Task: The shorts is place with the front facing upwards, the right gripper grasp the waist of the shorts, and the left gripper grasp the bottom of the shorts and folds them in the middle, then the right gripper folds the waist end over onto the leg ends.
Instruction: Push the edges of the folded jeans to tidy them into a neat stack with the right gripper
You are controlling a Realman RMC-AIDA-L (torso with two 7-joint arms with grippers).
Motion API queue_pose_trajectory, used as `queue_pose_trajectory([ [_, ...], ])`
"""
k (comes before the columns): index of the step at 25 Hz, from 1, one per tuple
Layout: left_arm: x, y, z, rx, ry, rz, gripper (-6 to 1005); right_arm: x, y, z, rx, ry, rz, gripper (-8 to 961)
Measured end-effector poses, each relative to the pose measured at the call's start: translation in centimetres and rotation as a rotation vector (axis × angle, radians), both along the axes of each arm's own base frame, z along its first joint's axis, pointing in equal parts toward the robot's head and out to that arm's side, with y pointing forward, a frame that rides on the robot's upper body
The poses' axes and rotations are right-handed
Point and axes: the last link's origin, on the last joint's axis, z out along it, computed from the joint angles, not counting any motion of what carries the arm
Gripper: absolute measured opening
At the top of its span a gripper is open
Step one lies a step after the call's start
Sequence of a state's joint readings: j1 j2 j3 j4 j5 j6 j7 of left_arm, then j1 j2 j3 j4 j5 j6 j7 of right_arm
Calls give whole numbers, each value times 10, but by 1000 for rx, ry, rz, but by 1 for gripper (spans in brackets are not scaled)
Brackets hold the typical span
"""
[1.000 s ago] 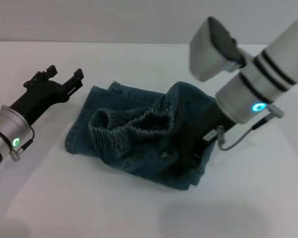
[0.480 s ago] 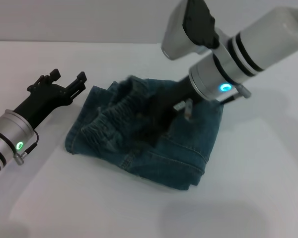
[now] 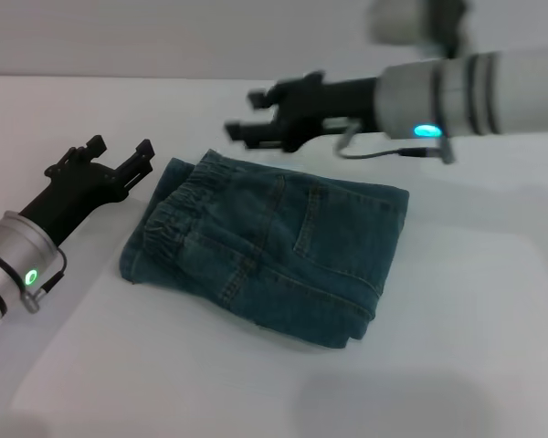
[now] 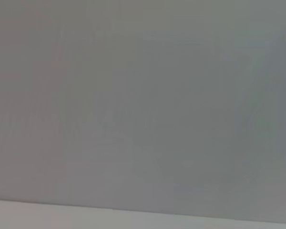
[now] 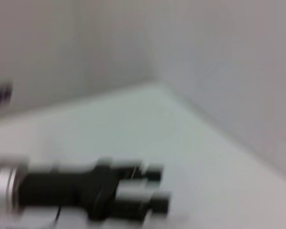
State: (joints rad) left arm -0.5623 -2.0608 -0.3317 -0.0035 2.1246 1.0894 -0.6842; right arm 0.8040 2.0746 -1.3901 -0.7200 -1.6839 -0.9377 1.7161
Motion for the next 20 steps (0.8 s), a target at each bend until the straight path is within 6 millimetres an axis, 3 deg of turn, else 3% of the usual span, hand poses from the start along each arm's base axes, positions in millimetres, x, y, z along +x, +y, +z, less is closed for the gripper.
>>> queue_pose_trajectory([
  [5, -5, -4, 3, 12, -13, 14, 815, 20, -31, 28, -73, 187, 27, 558],
  [9, -6, -4, 6, 25, -20, 15, 814, 22, -63, 51, -366, 213, 48, 558],
  [13, -5, -4, 7, 29, -15, 10, 814, 26, -82, 71, -565, 176, 30, 558],
  [20, -3, -2, 7, 31, -16, 1, 815, 46, -95, 62, -721, -80, -72, 557],
])
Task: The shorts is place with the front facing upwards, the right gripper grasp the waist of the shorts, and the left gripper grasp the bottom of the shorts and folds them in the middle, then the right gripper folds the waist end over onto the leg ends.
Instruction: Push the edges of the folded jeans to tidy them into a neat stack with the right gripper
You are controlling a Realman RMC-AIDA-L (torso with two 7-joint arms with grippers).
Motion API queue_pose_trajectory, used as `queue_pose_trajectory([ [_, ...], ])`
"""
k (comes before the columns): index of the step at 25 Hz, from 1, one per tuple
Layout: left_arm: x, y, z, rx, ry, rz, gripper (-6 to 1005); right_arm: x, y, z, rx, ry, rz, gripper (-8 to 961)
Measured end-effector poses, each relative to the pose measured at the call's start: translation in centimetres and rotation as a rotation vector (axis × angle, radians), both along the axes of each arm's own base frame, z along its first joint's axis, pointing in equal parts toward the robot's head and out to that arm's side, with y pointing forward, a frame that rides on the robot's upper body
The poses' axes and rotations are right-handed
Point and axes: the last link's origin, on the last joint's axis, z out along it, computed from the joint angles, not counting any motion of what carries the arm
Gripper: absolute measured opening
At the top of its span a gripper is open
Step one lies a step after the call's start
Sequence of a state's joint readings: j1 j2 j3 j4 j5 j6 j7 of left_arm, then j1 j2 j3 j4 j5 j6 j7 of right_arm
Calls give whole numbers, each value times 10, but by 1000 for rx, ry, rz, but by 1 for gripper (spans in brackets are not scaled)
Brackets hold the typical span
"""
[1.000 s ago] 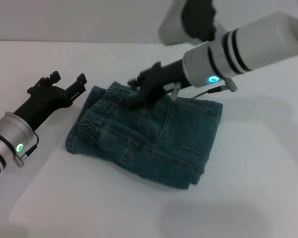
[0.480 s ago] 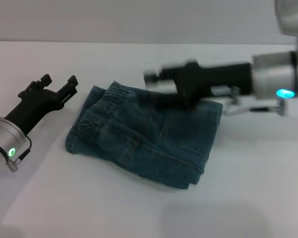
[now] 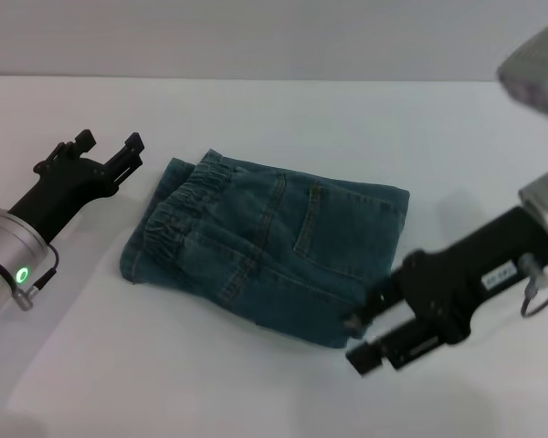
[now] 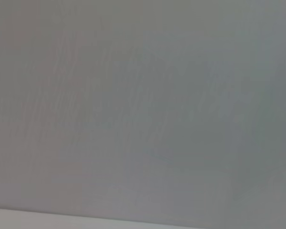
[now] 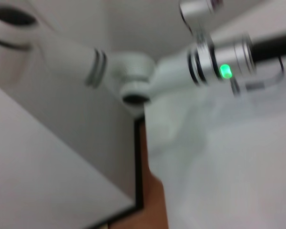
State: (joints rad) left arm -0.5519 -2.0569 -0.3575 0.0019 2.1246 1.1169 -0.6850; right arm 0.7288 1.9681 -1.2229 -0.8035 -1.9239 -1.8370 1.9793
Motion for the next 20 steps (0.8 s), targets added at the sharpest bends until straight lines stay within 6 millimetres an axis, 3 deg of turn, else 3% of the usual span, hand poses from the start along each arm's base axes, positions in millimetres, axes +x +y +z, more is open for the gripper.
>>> queue_pose_trajectory([
  [9, 0, -1, 1, 9, -9, -1, 814, 19, 7, -37, 42, -312, -20, 557],
  [20, 1, -1, 1, 13, -14, 2, 814, 16, 34, -46, 219, -356, -12, 558],
])
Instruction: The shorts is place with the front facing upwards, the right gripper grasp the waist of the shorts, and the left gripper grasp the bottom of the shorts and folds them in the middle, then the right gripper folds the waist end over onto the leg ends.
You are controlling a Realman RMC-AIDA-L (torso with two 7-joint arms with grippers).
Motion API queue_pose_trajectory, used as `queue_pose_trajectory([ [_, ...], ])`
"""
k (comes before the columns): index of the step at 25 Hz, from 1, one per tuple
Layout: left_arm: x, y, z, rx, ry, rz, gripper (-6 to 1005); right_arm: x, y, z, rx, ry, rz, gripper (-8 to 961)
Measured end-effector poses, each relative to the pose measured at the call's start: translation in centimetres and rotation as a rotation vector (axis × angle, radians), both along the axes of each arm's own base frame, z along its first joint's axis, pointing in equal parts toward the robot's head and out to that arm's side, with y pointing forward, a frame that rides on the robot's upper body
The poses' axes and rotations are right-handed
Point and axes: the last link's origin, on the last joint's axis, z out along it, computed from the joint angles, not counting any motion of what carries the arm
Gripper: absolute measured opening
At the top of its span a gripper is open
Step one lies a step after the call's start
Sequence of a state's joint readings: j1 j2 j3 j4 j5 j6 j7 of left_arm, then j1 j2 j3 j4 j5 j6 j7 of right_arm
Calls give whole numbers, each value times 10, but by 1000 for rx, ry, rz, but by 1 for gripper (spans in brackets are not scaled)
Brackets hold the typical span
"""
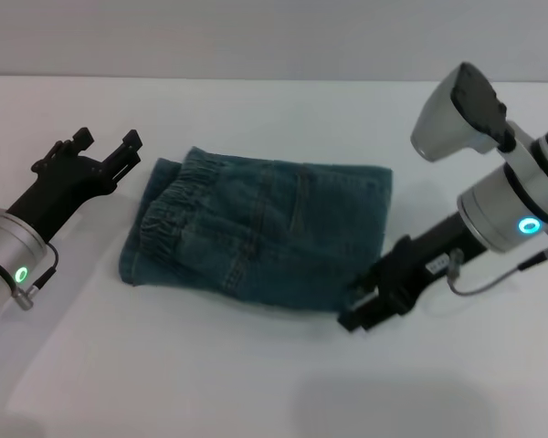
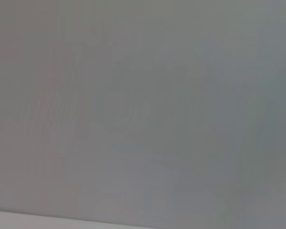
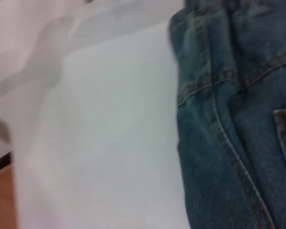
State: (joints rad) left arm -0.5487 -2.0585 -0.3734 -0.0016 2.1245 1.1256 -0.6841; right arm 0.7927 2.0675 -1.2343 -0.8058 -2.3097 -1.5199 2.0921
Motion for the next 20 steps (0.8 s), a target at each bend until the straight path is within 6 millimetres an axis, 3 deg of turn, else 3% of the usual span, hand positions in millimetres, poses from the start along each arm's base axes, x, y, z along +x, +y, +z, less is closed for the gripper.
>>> queue_pose_trajectory([
  [7, -2, 1, 2, 8, -2, 10, 815, -3, 19, 3, 125, 8, 21, 559],
  [10, -3, 0, 4, 20, -6, 17, 815, -12, 12, 10, 78, 29, 40, 559],
  [11, -3, 0, 5, 27, -11, 16, 815, -23, 0, 20, 22, 60, 68, 559],
  [15, -3, -3, 16, 91, -50, -3, 815, -35, -15, 40, 32, 140, 129, 558],
  [20, 5, -10, 37, 243, -92, -79, 815, -35, -7, 80, 325, 361, 199, 558],
])
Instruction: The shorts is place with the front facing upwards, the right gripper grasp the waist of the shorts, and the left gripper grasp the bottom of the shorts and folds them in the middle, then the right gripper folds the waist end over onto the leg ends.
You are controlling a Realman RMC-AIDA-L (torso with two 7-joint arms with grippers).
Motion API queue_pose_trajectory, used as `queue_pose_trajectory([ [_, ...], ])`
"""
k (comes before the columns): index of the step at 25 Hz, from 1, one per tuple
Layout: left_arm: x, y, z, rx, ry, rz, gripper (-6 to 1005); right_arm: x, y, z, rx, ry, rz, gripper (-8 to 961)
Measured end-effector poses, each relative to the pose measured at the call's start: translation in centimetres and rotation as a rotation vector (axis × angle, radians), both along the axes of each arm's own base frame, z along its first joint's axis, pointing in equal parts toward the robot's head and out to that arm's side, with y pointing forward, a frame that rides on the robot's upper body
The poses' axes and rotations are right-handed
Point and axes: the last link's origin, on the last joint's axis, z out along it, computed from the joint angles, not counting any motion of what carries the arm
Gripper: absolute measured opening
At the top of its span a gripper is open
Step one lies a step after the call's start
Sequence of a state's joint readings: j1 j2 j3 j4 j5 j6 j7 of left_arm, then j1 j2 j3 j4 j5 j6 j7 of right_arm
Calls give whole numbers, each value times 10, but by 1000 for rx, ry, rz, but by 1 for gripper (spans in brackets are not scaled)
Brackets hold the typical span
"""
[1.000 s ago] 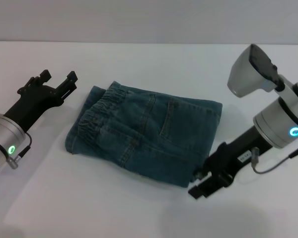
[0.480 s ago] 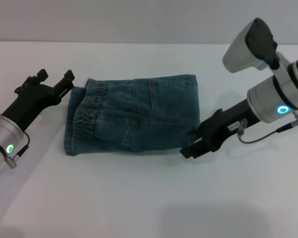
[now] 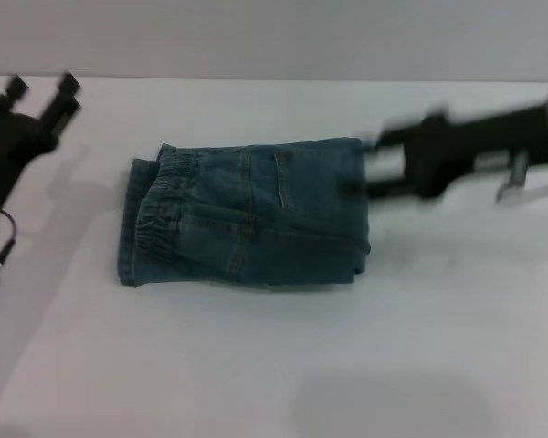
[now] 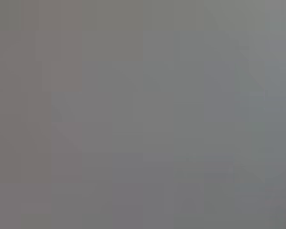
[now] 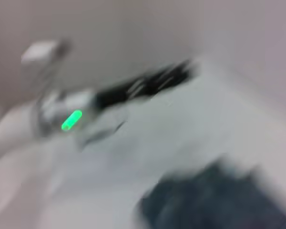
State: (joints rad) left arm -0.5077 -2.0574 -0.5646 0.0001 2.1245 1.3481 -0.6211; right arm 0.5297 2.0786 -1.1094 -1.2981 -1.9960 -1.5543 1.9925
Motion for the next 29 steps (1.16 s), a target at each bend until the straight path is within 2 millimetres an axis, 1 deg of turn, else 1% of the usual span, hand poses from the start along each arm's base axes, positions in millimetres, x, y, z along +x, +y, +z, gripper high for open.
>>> queue_pose_trajectory([
  [2, 2, -4, 8, 60, -10, -26, 815, 14, 8, 11, 164, 103, -3, 558],
  [3, 2, -6, 13, 92, -12, -32, 815, 35, 15, 17, 318, 173, -23, 558],
  [4, 2, -8, 16, 120, -12, -37, 815, 35, 15, 17, 318, 173, -23, 558],
  [5, 2, -8, 16, 120, -12, -37, 815, 48, 16, 20, 392, 207, -44, 558],
  [6, 1, -12, 20, 170, -13, -35, 815, 69, 18, 27, 529, 280, -67, 558],
  [7, 0, -16, 22, 205, -21, -25, 815, 69, 18, 27, 529, 280, -67, 558],
  [10, -3, -22, 26, 255, -29, -8, 815, 103, 15, 38, 754, 385, -103, 558],
  [11, -5, -24, 28, 268, -28, -3, 815, 112, 13, 42, 827, 402, -103, 558],
  [15, -8, -29, 28, 279, -30, 10, 814, 151, 4, 49, 1084, 413, -168, 558],
  [16, -9, -30, 28, 278, -31, 12, 814, 166, 1, 49, 1178, 388, -197, 558],
  [17, -9, -32, 28, 279, -32, 11, 814, 166, 1, 49, 1178, 388, -197, 558],
  [19, -8, -33, 27, 280, -35, 3, 814, 175, -3, 48, 1246, 350, -206, 558],
  [22, -6, -35, 26, 279, -36, -13, 814, 184, -10, 50, 1330, 310, -199, 558],
  [29, 0, -34, 19, 254, -25, -35, 814, 196, -23, 56, 1446, 344, -252, 558],
])
